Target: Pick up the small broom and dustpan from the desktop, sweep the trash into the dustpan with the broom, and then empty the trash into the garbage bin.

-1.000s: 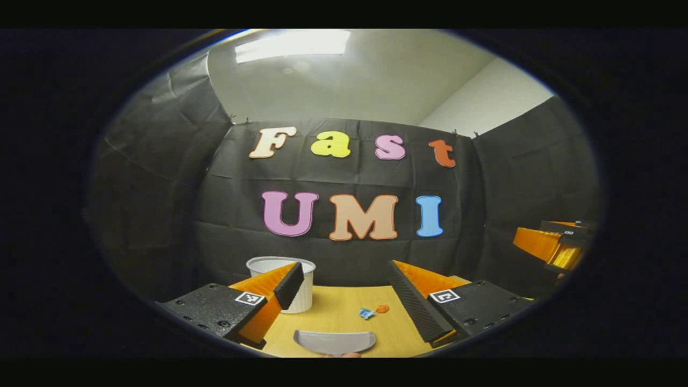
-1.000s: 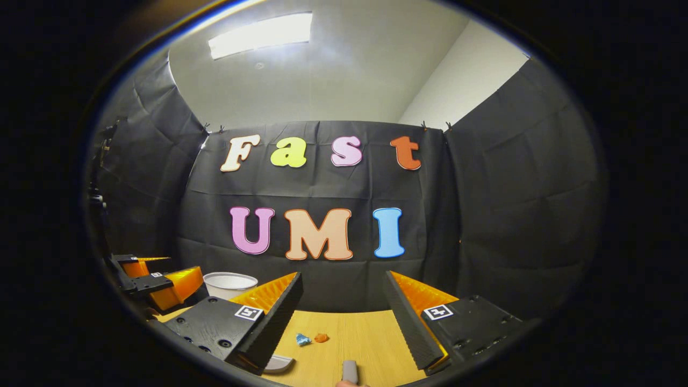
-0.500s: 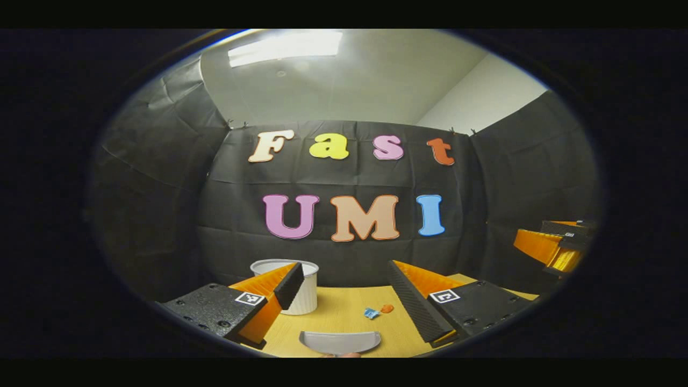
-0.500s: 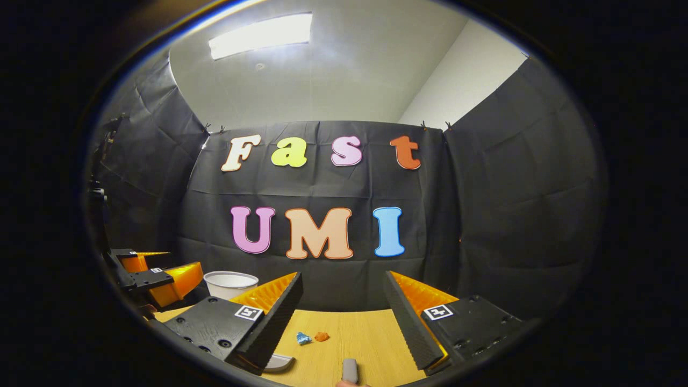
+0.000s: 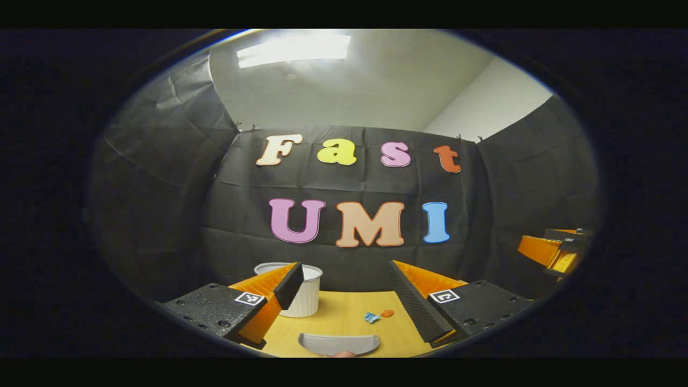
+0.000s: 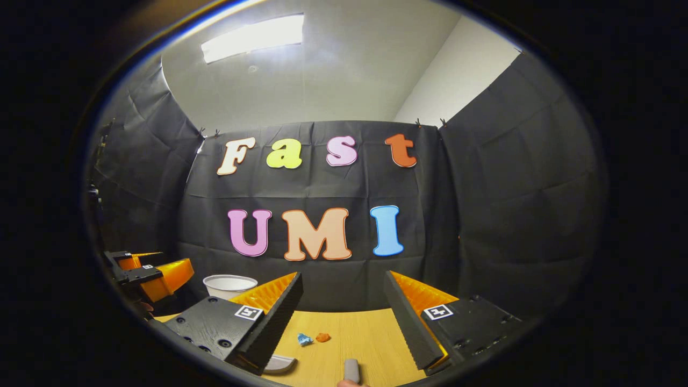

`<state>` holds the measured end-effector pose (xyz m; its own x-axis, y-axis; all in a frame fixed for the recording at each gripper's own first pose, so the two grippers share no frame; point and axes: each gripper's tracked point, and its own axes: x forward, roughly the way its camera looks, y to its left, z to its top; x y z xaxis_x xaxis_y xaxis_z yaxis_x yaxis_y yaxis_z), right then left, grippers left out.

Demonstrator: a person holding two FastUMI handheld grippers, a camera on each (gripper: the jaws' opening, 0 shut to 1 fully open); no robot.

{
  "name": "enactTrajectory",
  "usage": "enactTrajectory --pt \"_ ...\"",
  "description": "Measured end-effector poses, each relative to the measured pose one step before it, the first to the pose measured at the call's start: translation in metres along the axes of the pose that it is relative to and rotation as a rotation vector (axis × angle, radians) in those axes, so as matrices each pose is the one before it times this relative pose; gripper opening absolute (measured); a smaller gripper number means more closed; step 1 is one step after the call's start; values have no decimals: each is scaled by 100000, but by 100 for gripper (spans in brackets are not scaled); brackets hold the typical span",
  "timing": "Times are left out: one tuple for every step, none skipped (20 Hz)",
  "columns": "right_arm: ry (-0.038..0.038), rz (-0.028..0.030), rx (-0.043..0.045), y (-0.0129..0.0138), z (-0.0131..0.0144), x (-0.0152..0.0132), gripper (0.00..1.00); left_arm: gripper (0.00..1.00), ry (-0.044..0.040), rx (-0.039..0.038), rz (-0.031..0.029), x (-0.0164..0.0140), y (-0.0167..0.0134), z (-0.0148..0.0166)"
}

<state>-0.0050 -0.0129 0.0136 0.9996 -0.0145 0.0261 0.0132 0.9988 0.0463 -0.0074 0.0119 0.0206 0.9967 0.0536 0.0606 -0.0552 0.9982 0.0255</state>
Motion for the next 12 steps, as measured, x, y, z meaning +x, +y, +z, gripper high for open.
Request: enactTrajectory --pt "-466 232 -23 -35 134 -21 92 99 -340 -58 126 -57 -18 159" --pt "-340 129 -70 93 145 -49 92 99 -340 -246 65 -65 -9 91" --pt "-25 79 -41 -57 -8 30 92 99 -196 -166 41 -63 15 21" --pt "227 247 -73 85 -82 118 92 99 -93 83 40 -91 73 133" --pt "46 302 167 39 1 -27 92 99 -136 112 -144 28 -117 -13" --pt "389 305 72 69 -34 50 92 99 14 134 -125 -44 -109 87" --pt "150 338 143 30 -110 -5 92 95 7 261 46 -46 78 -22" --pt "-66 226 77 61 43 -26 92 99 -123 157 83 0 65 40" --pt "148 -37 -103 -17 20 226 92 95 2 90 292 -106 107 -62" --pt "183 13 -140 -96 -186 11 92 99 22 -30 -45 -56 -33 32" --pt "125 10 -225 -61 -128 -48 92 95 135 76 193 96 37 -75" --pt "315 145 -157 22 -129 -15 92 99 109 185 206 15 69 -65"
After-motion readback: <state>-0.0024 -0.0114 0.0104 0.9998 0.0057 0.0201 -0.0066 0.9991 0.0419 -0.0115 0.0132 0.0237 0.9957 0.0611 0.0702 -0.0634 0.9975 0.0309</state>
